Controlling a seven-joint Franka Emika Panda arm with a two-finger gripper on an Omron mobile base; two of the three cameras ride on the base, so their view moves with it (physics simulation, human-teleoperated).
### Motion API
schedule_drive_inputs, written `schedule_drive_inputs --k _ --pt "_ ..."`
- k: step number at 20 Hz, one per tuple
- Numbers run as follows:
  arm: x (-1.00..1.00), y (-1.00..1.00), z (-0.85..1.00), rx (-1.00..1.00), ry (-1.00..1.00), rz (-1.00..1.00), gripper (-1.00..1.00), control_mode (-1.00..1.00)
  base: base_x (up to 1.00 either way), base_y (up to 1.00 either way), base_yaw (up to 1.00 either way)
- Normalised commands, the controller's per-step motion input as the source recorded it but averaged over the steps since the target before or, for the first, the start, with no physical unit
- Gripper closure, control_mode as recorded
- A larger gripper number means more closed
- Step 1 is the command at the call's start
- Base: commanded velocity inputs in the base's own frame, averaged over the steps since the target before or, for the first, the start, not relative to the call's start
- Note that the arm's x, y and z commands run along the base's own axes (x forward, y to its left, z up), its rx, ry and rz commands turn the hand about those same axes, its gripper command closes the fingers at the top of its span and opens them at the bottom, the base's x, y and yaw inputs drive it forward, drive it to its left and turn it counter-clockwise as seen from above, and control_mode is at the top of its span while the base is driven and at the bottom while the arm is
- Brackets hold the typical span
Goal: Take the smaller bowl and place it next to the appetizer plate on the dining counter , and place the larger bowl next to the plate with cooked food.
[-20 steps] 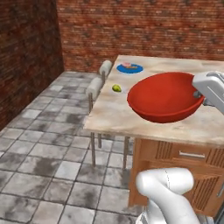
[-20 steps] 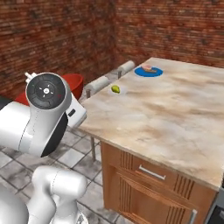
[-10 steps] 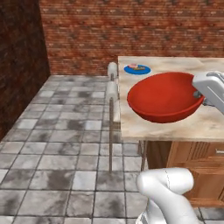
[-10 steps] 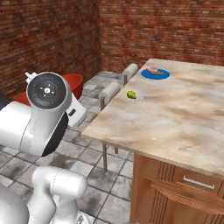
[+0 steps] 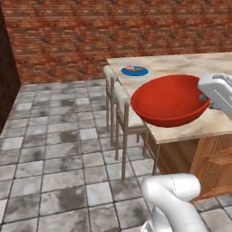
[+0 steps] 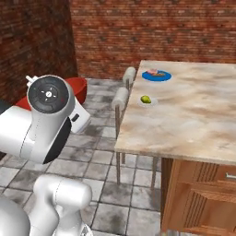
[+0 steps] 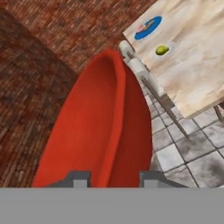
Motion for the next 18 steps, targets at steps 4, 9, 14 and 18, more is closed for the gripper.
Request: schedule_drive_inputs --k 4,9,14,18 --pt "0.00 0.00 0.00 0.00 0.00 0.00 1.00 1.00 0.32 0.83 -0.51" --pt "0.00 0.00 0.00 0.00 0.00 0.00 1.00 1.00 0.56 1.00 -0.54" --pt "0.00 0.00 0.00 0.00 0.00 0.00 1.00 1.00 0.69 1.00 -0.56" --pt "0.00 0.00 0.00 0.00 0.00 0.00 1.00 1.00 0.68 1.00 -0.54"
